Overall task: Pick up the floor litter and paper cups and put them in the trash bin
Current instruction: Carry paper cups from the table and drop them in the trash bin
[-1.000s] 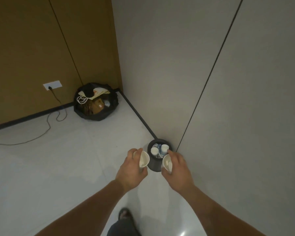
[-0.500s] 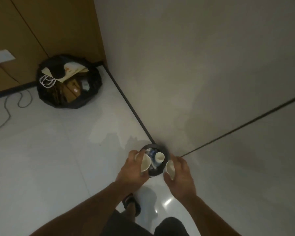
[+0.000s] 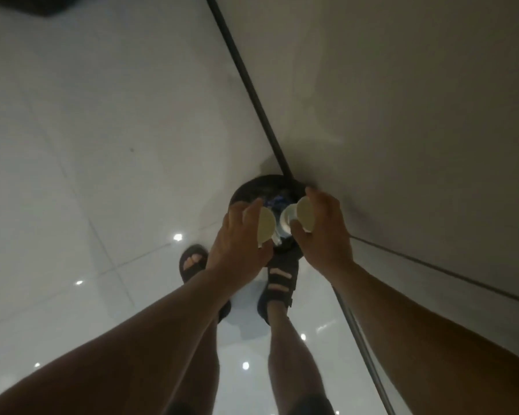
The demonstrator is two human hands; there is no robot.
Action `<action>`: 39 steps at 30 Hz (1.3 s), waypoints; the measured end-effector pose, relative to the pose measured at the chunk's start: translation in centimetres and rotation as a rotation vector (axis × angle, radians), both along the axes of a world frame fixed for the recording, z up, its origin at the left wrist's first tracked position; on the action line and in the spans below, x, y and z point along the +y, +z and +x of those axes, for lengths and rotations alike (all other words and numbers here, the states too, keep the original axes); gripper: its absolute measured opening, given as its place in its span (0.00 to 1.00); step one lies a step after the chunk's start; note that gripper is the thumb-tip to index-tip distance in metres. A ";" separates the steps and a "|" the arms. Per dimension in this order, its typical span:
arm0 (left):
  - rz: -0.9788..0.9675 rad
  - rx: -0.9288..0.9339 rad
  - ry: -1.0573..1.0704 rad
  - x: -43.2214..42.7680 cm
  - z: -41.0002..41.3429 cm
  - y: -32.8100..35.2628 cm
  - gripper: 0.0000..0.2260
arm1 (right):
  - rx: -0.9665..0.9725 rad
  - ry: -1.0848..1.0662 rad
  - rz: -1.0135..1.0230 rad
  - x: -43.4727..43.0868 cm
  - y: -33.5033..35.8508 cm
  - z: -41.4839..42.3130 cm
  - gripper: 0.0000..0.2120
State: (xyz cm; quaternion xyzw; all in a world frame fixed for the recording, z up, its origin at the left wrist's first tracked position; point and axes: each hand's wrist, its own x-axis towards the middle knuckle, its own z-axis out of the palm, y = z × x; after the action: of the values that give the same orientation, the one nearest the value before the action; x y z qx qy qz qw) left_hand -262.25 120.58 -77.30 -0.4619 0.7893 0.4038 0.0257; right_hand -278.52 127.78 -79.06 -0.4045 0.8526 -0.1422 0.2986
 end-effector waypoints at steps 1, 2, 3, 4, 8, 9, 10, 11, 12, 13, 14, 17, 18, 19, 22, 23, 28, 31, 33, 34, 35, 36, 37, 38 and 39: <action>0.010 -0.011 -0.001 0.3 -0.4 -1.9 0.37 | 0.011 0.022 -0.005 0.0 -2.0 -0.3 0.32; 0.028 -0.029 -0.001 0.6 -0.7 -3.5 0.37 | 0.024 0.039 -0.001 0.1 -3.7 -0.4 0.32; 0.043 -0.049 0.000 0.8 -1.0 -4.9 0.37 | 0.032 0.051 0.005 0.1 -5.2 -0.4 0.33; 0.046 -0.066 -0.007 0.9 -1.1 -6.1 0.37 | 0.034 0.062 0.012 0.2 -6.6 -0.4 0.33; -0.041 -0.132 -0.088 1.6 -1.2 -10.1 0.36 | 0.049 0.129 0.031 0.7 -10.1 0.1 0.34; -0.069 -0.147 -0.102 1.8 -1.2 -10.8 0.37 | 0.072 0.155 0.032 0.9 -10.6 0.2 0.35; -0.094 -0.167 -0.123 1.9 -1.2 -11.5 0.38 | 0.107 0.187 0.033 1.2 -11.2 0.3 0.36; -0.121 -0.197 -0.149 2.0 -1.2 -12.2 0.39 | 0.146 0.219 0.036 1.5 -11.7 0.4 0.37; -0.153 -0.231 -0.179 2.2 -1.2 -12.8 0.41 | 0.180 0.243 0.045 1.8 -12.2 0.6 0.39; -0.188 -0.262 -0.210 2.3 -1.2 -13.4 0.42 | 0.208 0.259 0.056 2.1 -12.6 0.8 0.41; -0.216 -0.286 -0.237 2.4 -1.1 -13.8 0.44 | 0.233 0.272 0.066 2.4 -12.9 1.0 0.42; -0.251 -0.319 -0.291 2.6 -0.5 -14.8 0.46 | 0.283 0.318 0.073 3.0 -13.7 1.1 0.44; -0.245 -0.315 -0.296 2.6 -0.4 -14.9 0.47 | 0.290 0.332 0.075 3.1 -13.8 1.0 0.45; -0.233 -0.306 -0.295 2.5 -0.3 -14.9 0.47 | 0.290 0.343 0.084 3.1 -13.8 0.8 0.45; -0.185 -0.277 -0.269 2.2 -0.2 -13.7 0.50 | 0.268 0.342 0.146 3.3 -13.1 0.3 0.48; -0.168 -0.276 -0.249 1.9 -0.1 -13.0 0.50 | 0.261 0.329 0.165 3.3 -12.6 0.2 0.49; -0.133 -0.319 -0.173 -0.8 1.9 -8.1 0.47 | 0.236 0.321 0.181 2.0 -7.1 0.6 0.49; -0.133 -0.360 -0.123 -2.3 3.9 -3.7 0.45 | 0.215 0.361 0.175 0.4 -2.6 1.9 0.47; -0.149 -0.394 -0.079 -3.0 5.4 -0.6 0.45 | 0.202 0.378 0.161 -1.0 0.6 3.1 0.45; -0.149 -0.403 -0.052 -3.4 6.0 1.1 0.45 | 0.198 0.384 0.149 -1.7 2.3 3.6 0.44; -0.143 -0.406 -0.021 -3.7 6.8 3.0 0.45 | 0.191 0.388 0.142 -2.3 4.1 4.3 0.44; -0.138 -0.408 0.013 -4.1 7.5 4.8 0.45 | 0.183 0.394 0.135 -2.9 5.8 4.9 0.43; -0.133 -0.415 0.046 -4.4 8.4 6.6 0.45 | 0.179 0.403 0.125 -3.5 7.6 5.7 0.43; -0.123 -0.426 0.078 -4.6 9.3 8.5 0.45 | 0.186 0.414 0.111 -4.1 9.4 6.5 0.43; -0.114 -0.431 0.111 -4.6 10.3 10.4 0.45 | 0.196 0.428 0.098 -4.5 11.2 7.3 0.42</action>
State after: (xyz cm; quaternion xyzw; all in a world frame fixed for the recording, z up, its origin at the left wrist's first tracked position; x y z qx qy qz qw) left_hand -251.94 115.93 -66.93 -0.5808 0.7605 0.2513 0.1456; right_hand -271.22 123.26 -67.87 -0.5730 0.7781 0.0056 0.2571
